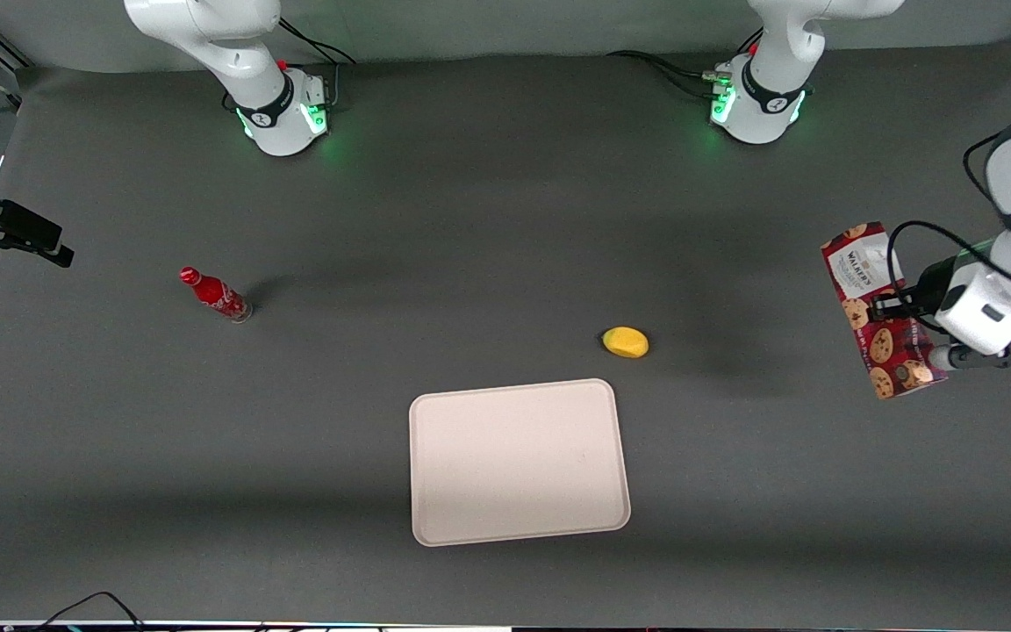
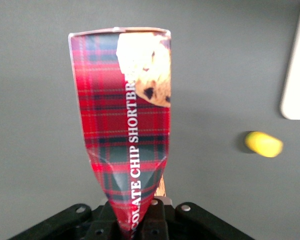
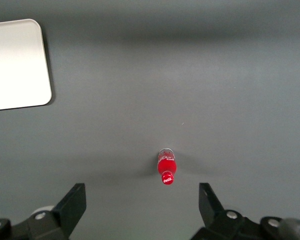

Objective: Place red cookie box on tray
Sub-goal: 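Carry the held box with the left gripper over the white tray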

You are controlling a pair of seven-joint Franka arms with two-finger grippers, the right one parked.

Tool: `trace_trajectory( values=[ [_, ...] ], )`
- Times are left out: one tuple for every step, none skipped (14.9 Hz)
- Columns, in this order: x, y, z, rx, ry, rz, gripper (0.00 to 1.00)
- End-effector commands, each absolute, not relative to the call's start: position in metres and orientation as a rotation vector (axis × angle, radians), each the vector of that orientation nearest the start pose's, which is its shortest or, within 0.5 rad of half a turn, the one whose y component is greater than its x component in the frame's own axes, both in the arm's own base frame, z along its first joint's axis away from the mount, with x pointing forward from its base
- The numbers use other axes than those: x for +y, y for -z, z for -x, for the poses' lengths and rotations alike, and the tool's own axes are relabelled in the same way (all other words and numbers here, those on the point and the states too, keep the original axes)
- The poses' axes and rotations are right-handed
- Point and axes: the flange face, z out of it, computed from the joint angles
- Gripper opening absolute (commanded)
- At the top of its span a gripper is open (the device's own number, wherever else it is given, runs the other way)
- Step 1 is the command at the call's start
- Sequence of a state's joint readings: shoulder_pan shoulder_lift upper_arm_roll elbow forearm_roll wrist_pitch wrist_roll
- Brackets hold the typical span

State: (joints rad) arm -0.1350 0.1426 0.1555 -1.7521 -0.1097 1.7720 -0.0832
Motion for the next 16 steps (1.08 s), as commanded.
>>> trace_trajectory(
  values=[
    [-0.077, -0.55, -0.603, -0.276, -0.15, 3.126, 0.0],
    [-0.103, -0.565, -0.604, -0.318, -0.129, 3.121, 0.0],
    [-0.122, -0.576, -0.603, -0.37, -0.104, 3.127, 0.0],
    [-0.14, -0.583, -0.603, -0.416, -0.088, 3.135, 0.0],
    [-0.161, -0.583, -0.602, -0.428, -0.086, 3.148, 0.0],
    [-0.181, -0.586, -0.605, -0.417, -0.061, 3.17, 0.0],
    [-0.198, -0.581, -0.612, -0.392, -0.06, 3.187, 0.0],
    [-0.212, -0.569, -0.624, -0.383, -0.061, 3.192, 0.0],
    [-0.229, -0.557, -0.638, -0.361, -0.013, 3.198, 0.0],
    [-0.242, -0.539, -0.65, -0.353, 0.038, 3.179, 0.0],
    [-0.256, -0.518, -0.66, -0.363, 0.076, 3.171, 0.0],
    [-0.267, -0.5, -0.669, -0.351, 0.128, 3.179, 0.0],
    [-0.275, -0.48, -0.676, -0.335, 0.146, 3.193, 0.0],
    [-0.28, -0.464, -0.682, -0.324, 0.147, 3.206, 0.0],
    [-0.291, -0.444, -0.688, -0.316, 0.161, 3.238, 0.0],
    [-0.295, -0.427, -0.694, -0.315, 0.183, 3.258, 0.0]
  ],
)
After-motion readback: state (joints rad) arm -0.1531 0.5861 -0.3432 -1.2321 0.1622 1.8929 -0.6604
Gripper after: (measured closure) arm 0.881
